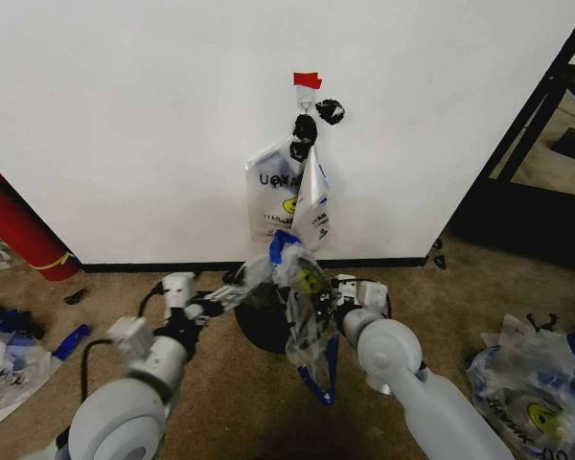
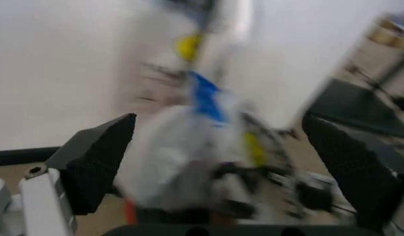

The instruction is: Pick up the garbage bag from the wall and place it over the trash bin.

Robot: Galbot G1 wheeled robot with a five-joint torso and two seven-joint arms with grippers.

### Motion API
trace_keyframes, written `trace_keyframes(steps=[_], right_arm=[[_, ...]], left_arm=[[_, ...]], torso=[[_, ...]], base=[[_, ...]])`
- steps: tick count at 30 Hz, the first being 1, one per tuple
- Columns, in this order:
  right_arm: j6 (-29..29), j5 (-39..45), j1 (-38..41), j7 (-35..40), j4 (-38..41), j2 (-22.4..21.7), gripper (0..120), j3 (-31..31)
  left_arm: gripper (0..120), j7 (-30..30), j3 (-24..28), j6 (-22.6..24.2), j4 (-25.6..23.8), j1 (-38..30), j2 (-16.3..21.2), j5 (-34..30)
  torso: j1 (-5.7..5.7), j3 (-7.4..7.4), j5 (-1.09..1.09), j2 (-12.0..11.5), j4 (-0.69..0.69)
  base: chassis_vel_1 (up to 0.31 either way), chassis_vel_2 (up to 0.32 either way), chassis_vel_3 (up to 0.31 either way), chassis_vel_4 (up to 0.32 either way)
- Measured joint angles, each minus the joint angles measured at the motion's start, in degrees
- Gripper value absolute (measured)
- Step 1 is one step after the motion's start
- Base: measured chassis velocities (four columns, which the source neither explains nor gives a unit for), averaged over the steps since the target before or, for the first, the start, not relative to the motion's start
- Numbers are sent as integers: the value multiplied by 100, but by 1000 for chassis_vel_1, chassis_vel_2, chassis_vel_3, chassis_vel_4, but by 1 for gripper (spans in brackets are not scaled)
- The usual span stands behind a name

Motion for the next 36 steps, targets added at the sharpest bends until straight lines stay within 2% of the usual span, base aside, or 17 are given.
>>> trace_keyframes(steps=[2, 4, 5, 6, 8, 9, 13, 22, 28, 29, 35, 36], right_arm=[[38, -299, -111, -95, 6, 47, 0, 52], [69, -530, -180, -154, 6, 85, 0, 85], [99, -757, -235, -206, 6, 117, 0, 114], [99, -757, -235, -206, 6, 117, 0, 114], [122, -1009, -309, -270, 11, 143, 0, 153], [130, -1092, -342, -298, 31, 144, 0, 180], [152, -1280, -473, -381, 120, 118, 0, 293], [157, -1320, -641, -427, 225, 83, 0, 405], [151, -1304, -693, -432, 282, 80, 0, 440], [151, -1304, -693, -432, 282, 80, 0, 440], [142, -1302, -740, -432, 294, 82, 0, 457], [142, -1302, -740, -432, 294, 82, 0, 457]], left_arm=[[98, -86, 408, 112, -39, -619, 155, -471], [97, -155, 675, 195, -34, -1018, 201, -783], [97, -228, 911, 292, 13, -1436, 193, -1084], [97, -228, 911, 292, 13, -1436, 193, -1084], [96, -381, 1243, 446, 154, -2090, 50, -1515], [95, -455, 1453, 502, 243, -2364, -28, -1641], [93, -661, 2276, 664, 718, -3061, -320, -1798], [84, -815, 2836, 883, 1320, -3299, -705, -1748], [59, -835, 3023, 910, 1664, -3322, -838, -1540], [59, -835, 3023, 910, 1664, -3322, -838, -1540], [35, -873, 3085, 893, 1787, -3324, -907, -1514], [35, -873, 3085, 893, 1787, -3324, -907, -1514]], torso=[[0, 0, 3, 0, 1], [0, 0, 2, 0, -1], [0, 0, 1, 0, 0], [0, 0, 1, 0, 0], [0, 0, 1, 0, 4], [0, 0, 2, 0, 1], [0, 0, 1, 0, 0], [0, 0, 1, 0, 1], [0, 0, 1, 0, 1], [0, 0, 1, 0, 1], [0, 0, 1, 0, 1], [0, 0, 1, 0, 1]], base=[[0, 0, 0, 0], [0, 0, 0, 0], [0, 0, 0, 0], [0, 0, 0, 0], [0, 0, 0, 0], [0, 0, 0, 0], [0, 0, 0, 0], [0, 0, 0, 0], [0, 0, 0, 0], [0, 0, 0, 0], [0, 0, 0, 0], [0, 0, 0, 0]])
